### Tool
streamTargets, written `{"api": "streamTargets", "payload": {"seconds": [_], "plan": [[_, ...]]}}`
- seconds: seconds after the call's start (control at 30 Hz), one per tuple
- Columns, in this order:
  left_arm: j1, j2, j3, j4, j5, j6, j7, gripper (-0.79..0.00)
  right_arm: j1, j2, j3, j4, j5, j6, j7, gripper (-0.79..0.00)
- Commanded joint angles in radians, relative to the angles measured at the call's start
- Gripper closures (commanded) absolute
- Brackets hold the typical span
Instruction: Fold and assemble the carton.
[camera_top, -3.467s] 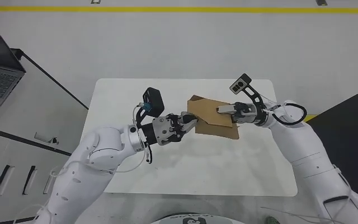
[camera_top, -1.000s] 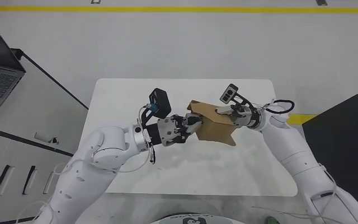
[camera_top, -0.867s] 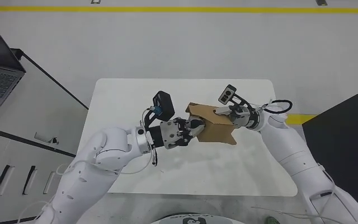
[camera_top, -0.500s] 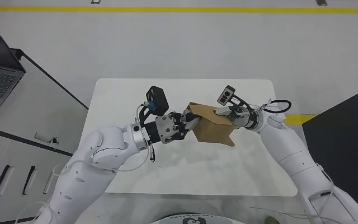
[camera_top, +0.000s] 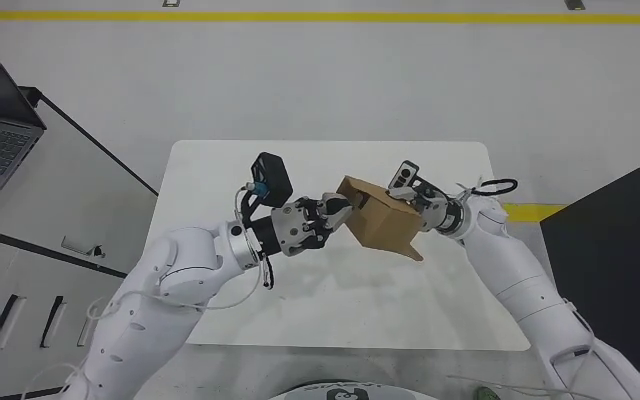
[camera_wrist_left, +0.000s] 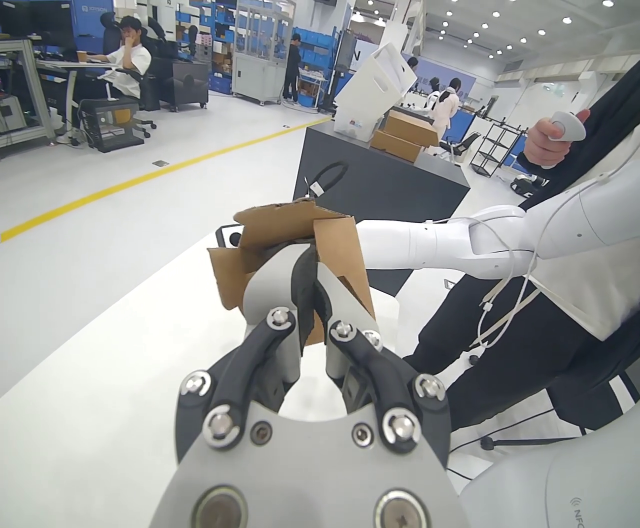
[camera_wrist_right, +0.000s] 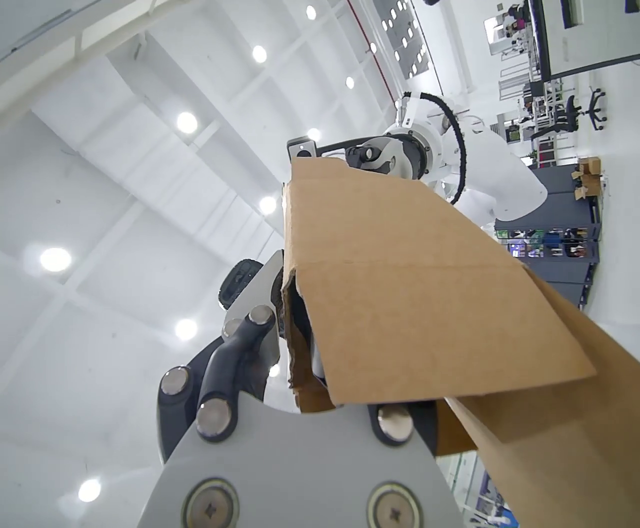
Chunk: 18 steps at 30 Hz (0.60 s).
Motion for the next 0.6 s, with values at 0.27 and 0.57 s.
{"api": "streamTargets", "payload": {"seconds": [0.27, 0.57], "plan": [[0.036, 0.0, -0.041, -0.029, 0.184, 0.1, 0.078, 0.0, -0.006, -0.004, 0.001, -0.004, 0.017, 0.045, 0.024, 0.0], [0.032, -0.008, -0.002, -0.015, 0.198, 0.131, 0.075, 0.0, -0.012, 0.002, -0.034, -0.023, 0.077, 0.058, 0.011, 0.0]]}}
